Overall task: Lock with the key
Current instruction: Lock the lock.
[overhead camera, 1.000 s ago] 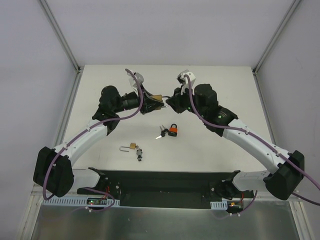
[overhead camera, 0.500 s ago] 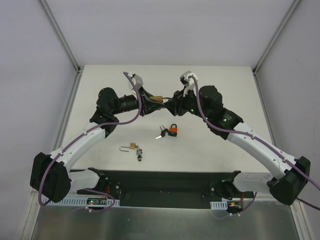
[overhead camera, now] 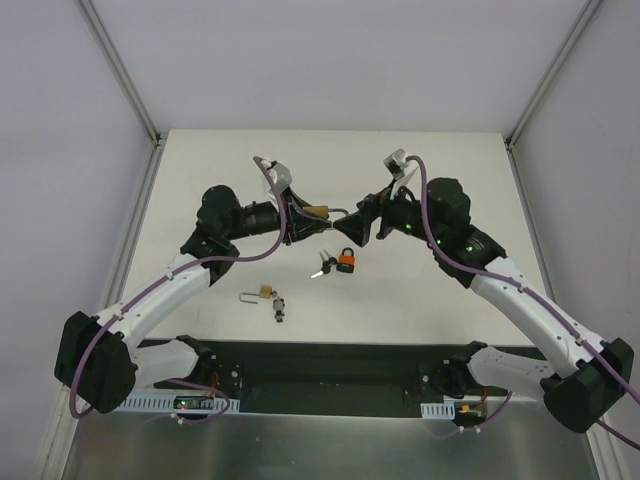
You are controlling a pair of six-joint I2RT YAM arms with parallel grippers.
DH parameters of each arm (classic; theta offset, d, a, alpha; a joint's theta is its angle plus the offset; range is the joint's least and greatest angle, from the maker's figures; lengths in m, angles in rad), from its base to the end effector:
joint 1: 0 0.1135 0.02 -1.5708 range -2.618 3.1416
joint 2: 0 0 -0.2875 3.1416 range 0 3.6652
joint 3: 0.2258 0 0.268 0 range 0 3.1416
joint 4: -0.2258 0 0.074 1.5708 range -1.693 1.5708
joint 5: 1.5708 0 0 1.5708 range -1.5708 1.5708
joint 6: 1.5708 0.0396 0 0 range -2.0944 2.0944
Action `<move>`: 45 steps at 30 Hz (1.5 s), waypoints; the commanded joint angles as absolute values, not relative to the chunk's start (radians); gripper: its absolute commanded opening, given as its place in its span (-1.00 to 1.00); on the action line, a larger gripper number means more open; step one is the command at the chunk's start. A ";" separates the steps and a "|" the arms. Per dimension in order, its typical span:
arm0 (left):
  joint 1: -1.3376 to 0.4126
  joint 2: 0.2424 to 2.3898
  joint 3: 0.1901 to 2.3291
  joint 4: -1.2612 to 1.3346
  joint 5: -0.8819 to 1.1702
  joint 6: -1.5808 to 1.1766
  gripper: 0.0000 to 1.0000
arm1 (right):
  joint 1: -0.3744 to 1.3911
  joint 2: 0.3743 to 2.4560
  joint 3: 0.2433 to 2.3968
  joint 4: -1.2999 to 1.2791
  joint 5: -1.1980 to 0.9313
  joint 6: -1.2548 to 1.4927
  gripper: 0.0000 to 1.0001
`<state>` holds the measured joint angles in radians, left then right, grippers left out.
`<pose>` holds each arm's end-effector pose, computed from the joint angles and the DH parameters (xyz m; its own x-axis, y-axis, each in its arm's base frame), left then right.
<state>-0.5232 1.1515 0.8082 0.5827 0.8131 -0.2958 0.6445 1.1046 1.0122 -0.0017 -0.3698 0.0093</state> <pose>0.2173 -0.1585 0.3687 -0.0818 -0.1841 -0.9795 0.9731 0.1976 -0.1184 0.2047 0.1717 0.3955 -0.0830 -0.0515 -0.9952 -0.8471 0.5297 0.0432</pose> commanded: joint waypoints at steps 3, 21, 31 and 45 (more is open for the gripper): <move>-0.515 1.144 0.825 0.646 0.753 -0.273 -1.00 | 0.606 1.028 1.034 0.121 -0.574 0.052 0.93; -0.512 1.204 0.759 1.303 0.770 -0.685 -1.00 | 0.529 1.006 0.827 0.598 -0.604 0.406 0.96; -0.514 1.296 0.808 1.506 0.828 -0.830 -1.00 | 0.518 1.084 0.752 1.029 -0.543 0.670 0.62; -0.515 1.289 0.798 1.537 0.819 -0.842 -1.00 | 0.522 1.213 0.749 1.215 -0.614 0.781 0.13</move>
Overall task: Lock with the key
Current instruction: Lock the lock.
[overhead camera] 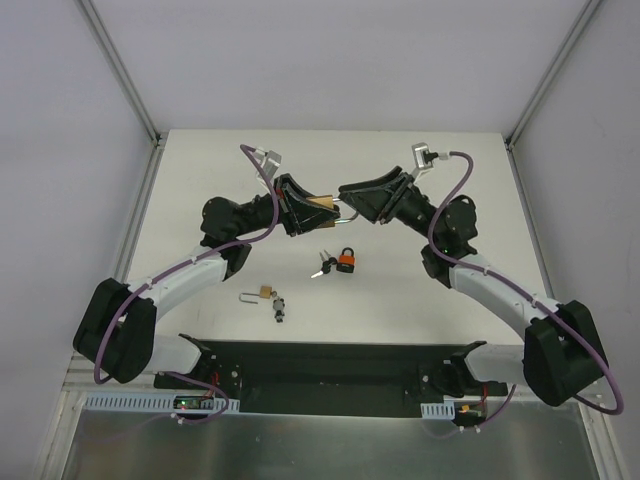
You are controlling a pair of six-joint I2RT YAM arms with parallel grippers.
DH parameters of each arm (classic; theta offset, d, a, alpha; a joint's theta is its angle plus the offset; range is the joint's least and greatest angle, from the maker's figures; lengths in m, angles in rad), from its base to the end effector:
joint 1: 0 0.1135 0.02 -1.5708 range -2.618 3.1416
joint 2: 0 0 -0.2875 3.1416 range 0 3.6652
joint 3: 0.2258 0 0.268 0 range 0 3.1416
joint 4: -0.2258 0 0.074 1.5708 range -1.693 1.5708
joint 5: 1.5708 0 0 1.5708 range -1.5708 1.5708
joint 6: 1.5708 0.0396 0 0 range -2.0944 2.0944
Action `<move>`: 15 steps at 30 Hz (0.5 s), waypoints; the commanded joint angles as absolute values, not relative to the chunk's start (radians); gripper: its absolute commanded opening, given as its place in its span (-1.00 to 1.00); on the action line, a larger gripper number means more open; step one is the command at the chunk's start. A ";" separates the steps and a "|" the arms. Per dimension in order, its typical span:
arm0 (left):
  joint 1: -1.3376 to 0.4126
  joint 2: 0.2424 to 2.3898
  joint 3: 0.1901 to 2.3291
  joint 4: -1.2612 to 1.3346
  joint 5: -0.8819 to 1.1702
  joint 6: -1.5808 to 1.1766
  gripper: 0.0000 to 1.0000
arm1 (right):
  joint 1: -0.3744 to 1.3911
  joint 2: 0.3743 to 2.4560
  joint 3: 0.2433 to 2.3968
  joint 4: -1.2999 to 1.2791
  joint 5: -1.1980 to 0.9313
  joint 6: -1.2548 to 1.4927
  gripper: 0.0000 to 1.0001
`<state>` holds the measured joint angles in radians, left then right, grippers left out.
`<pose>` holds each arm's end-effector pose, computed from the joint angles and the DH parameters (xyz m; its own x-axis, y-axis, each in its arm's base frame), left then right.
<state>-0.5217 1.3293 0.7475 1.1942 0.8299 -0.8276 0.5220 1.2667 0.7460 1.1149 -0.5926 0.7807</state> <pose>0.2324 -0.1673 0.3572 -0.2959 -0.4031 -0.8660 0.9487 -0.0186 -0.3155 0.2307 0.1582 0.3697 -0.2286 0.5420 -0.8087 -0.9203 0.1504 0.3610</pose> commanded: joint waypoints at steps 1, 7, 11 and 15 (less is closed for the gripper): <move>-0.515 1.286 0.796 1.537 0.819 -0.842 -1.00 | 0.523 1.209 0.744 1.212 -0.612 0.778 0.09; -0.515 1.287 0.802 1.552 0.811 -0.850 -1.00 | 0.548 1.212 0.718 1.218 -0.617 0.773 -0.07; -0.515 1.281 0.805 1.562 0.816 -0.861 -1.00 | 0.557 1.213 0.700 1.221 -0.612 0.764 -0.12; -0.515 1.272 0.804 1.571 0.818 -0.868 -1.00 | 0.557 1.213 0.686 1.226 -0.607 0.761 -0.22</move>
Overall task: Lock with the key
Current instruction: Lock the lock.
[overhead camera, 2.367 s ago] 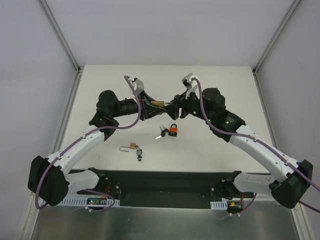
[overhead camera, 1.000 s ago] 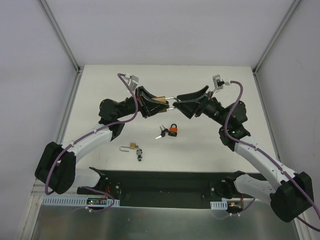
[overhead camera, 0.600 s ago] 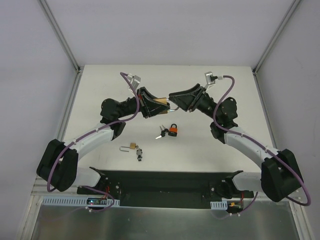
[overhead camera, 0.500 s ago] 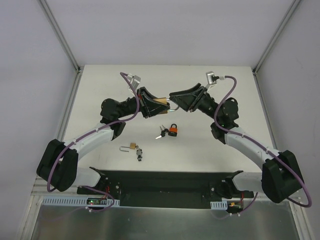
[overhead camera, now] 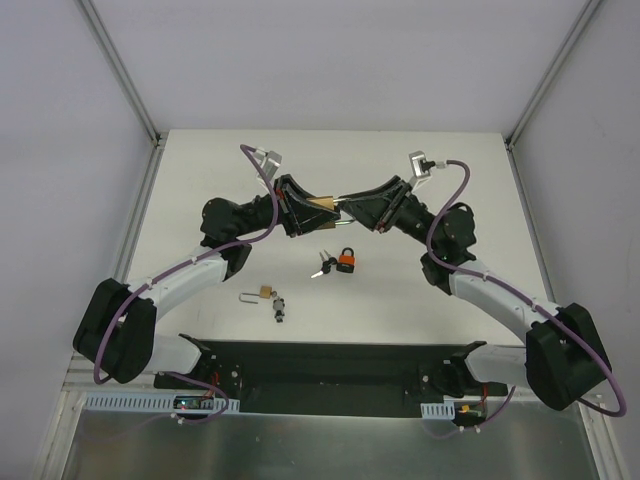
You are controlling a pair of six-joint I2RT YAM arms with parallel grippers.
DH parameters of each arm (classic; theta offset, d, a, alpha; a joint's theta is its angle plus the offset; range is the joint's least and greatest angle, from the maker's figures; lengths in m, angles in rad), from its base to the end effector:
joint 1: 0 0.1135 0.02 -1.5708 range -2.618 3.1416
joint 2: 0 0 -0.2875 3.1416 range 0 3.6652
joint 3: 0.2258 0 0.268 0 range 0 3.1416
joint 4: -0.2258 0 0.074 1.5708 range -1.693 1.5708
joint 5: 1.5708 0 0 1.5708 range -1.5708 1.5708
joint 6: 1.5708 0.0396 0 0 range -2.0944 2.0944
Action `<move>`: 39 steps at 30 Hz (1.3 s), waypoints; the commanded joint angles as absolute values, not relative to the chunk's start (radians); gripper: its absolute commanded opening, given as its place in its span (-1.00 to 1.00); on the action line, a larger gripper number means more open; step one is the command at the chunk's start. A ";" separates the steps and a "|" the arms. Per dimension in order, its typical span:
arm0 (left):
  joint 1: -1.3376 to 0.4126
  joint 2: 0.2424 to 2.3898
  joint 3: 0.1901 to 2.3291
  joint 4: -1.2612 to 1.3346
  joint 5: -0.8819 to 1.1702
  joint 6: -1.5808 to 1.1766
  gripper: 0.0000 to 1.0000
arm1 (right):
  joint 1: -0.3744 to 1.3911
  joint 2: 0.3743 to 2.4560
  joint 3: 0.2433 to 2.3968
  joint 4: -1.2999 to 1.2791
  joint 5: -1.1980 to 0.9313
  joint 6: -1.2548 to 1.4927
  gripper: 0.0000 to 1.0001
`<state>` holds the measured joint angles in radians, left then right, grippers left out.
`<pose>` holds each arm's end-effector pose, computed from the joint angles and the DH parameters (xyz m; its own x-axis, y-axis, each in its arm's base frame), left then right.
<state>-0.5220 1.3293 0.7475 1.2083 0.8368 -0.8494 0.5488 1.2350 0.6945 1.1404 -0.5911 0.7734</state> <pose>0.2314 -0.1670 0.3582 -0.3066 -0.4039 -0.8619 0.9465 -0.0341 -0.3208 0.2174 0.1588 0.3623 -0.2321 0.5380 -0.8104 -0.9272 0.1295 0.3515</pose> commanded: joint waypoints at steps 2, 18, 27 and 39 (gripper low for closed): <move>-0.515 1.269 0.799 1.577 0.815 -0.870 -1.00 | 0.561 1.215 0.683 1.226 -0.604 0.755 -0.38; -0.515 1.224 0.795 1.366 0.917 -0.776 0.04 | 0.545 1.135 0.767 0.877 -0.612 0.574 -0.99; -0.514 1.100 0.885 0.657 0.959 -0.346 0.93 | 0.512 1.132 1.023 0.404 -0.776 0.321 -0.99; -0.514 1.140 1.109 -0.038 0.969 -0.017 0.98 | 0.554 1.278 1.338 -0.304 -0.983 -0.146 -0.99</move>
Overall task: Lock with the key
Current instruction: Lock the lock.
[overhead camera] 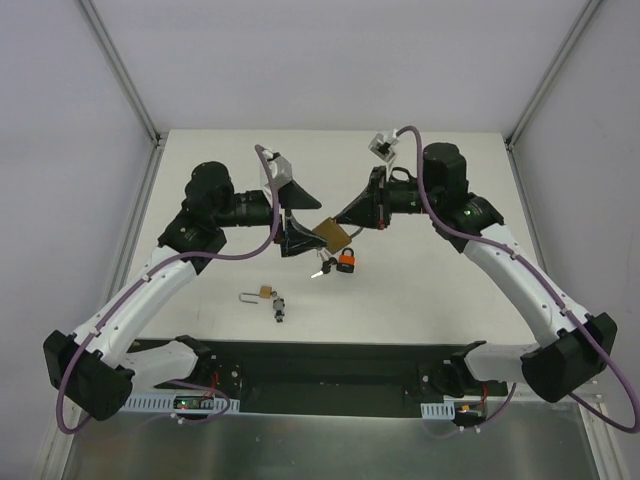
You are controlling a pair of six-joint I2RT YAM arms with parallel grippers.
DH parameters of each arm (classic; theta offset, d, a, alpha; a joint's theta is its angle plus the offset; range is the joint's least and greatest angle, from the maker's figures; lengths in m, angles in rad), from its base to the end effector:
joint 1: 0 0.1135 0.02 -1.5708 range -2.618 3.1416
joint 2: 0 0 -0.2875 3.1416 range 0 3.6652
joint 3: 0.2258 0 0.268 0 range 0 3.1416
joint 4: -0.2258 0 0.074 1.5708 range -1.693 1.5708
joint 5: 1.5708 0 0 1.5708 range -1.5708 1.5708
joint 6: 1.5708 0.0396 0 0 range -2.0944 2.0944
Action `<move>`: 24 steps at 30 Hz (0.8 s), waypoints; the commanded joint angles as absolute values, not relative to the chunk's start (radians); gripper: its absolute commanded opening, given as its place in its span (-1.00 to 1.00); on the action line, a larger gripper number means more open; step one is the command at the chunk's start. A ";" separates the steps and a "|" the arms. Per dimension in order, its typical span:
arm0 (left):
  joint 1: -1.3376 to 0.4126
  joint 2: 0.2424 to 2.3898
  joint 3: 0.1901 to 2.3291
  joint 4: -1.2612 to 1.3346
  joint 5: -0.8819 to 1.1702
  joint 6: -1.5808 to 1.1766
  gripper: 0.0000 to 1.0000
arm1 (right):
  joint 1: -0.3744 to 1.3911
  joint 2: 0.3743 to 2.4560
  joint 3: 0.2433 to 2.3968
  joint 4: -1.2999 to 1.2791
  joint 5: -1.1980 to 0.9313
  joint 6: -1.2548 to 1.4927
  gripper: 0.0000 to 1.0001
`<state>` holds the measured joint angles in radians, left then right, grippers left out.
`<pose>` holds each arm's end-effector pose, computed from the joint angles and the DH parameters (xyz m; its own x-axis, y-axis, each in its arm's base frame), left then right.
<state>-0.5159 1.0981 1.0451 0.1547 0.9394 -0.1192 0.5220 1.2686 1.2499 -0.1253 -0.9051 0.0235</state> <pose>0.2017 -0.1511 0.4254 -0.0300 -0.0637 -0.9975 0.9932 0.1105 -0.0369 0.2394 0.1737 0.4290 -0.1475 -0.0681 -0.9867 -0.9794 0.1489 0.1361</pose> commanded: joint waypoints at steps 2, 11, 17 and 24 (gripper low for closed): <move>-0.514 1.167 1.115 -0.038 1.003 -0.017 0.98 | 0.575 1.287 1.353 -0.334 -0.991 -0.175 -0.99; -0.540 1.287 1.131 -0.048 1.167 -0.028 0.98 | 0.600 1.289 1.348 -0.328 -0.980 -0.193 -0.99; -0.595 1.331 1.109 -0.048 1.212 -0.023 0.81 | 0.601 1.284 1.330 -0.264 -0.960 -0.156 -0.99; -0.611 1.365 1.101 -0.048 1.259 -0.028 -0.38 | 0.601 1.261 1.299 -0.223 -0.907 -0.135 -0.99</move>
